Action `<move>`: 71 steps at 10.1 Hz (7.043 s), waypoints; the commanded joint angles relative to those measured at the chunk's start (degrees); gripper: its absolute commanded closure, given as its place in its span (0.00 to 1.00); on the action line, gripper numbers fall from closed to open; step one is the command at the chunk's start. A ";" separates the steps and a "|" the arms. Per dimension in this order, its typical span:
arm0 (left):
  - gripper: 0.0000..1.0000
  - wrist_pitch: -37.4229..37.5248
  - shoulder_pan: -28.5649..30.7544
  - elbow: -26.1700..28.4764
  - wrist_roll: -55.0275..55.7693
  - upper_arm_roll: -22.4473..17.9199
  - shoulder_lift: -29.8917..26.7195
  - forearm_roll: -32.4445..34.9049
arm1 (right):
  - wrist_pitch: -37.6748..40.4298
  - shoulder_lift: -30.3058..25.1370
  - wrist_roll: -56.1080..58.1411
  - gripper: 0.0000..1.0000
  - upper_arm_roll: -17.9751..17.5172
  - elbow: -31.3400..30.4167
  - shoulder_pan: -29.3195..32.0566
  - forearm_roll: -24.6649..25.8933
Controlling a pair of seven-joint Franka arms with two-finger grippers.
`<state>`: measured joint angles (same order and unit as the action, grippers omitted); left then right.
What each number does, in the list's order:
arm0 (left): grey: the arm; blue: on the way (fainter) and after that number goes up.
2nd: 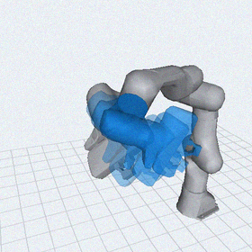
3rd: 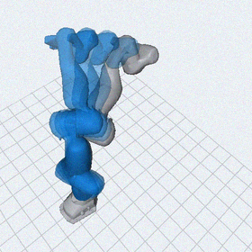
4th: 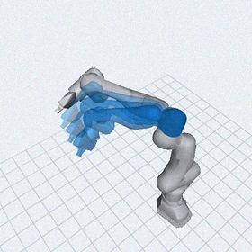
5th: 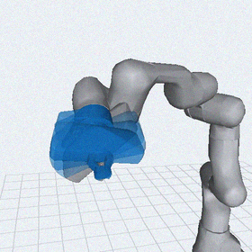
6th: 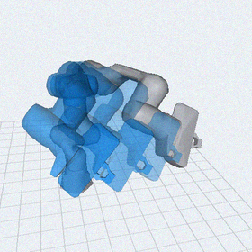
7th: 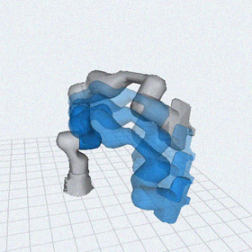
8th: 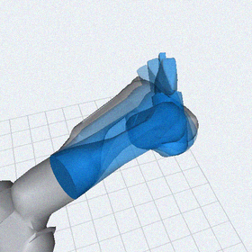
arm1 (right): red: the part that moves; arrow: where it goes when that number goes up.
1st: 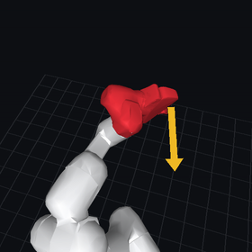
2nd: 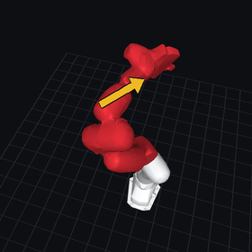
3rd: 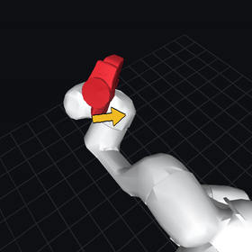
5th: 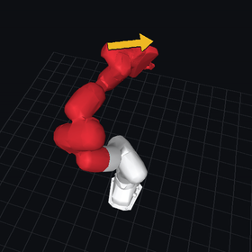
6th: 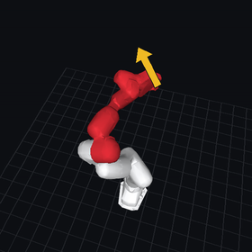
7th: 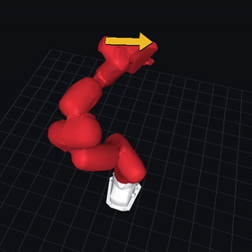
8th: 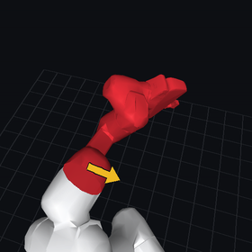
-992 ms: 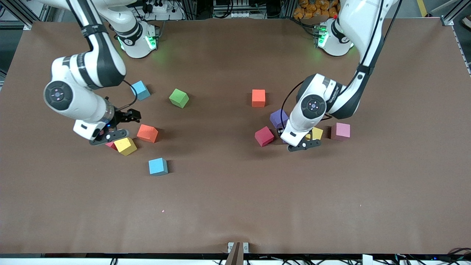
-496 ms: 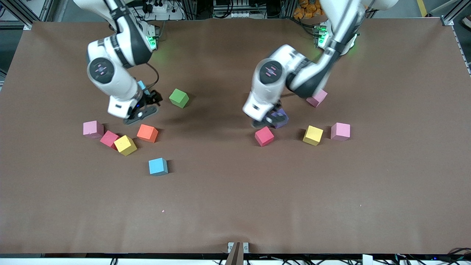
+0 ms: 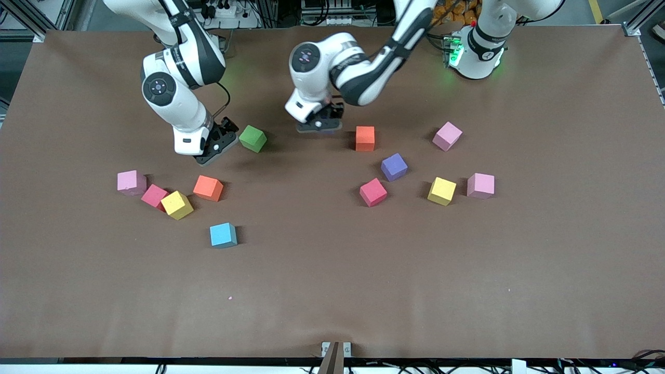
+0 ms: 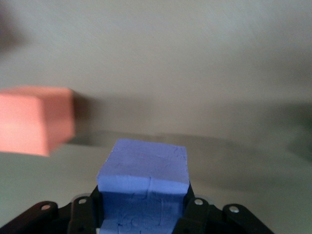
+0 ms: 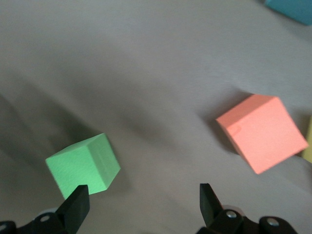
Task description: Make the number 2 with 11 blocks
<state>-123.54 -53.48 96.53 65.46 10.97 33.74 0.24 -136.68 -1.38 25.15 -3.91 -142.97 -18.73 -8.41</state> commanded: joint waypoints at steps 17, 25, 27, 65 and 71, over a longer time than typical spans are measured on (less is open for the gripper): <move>0.83 -4.43 -2.85 -5.56 -0.15 -0.86 8.79 2.05 | -3.84 -1.26 17.91 0.00 0.84 -2.32 4.93 -4.16; 0.00 -1.55 -2.59 -5.65 0.02 -1.13 3.72 1.87 | -19.94 17.73 39.36 0.00 0.66 5.24 11.17 -2.66; 0.00 2.05 1.16 -5.12 -0.59 -1.74 0.64 1.96 | -19.85 17.47 39.62 0.00 0.66 5.33 10.04 -2.66; 0.68 -12.51 10.24 22.75 38.10 5.64 -9.75 4.60 | 3.24 15.11 44.47 0.76 4.18 17.72 -0.94 -2.75; 0.66 -13.04 15.16 18.96 52.65 5.38 -9.04 -7.96 | 3.80 10.00 32.51 0.76 4.18 12.46 -18.07 -2.75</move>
<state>-137.15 -39.69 116.37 116.14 16.02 24.34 -5.19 -131.57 10.70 58.62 -0.25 -126.92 -34.28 -10.94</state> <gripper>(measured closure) 0.405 0.419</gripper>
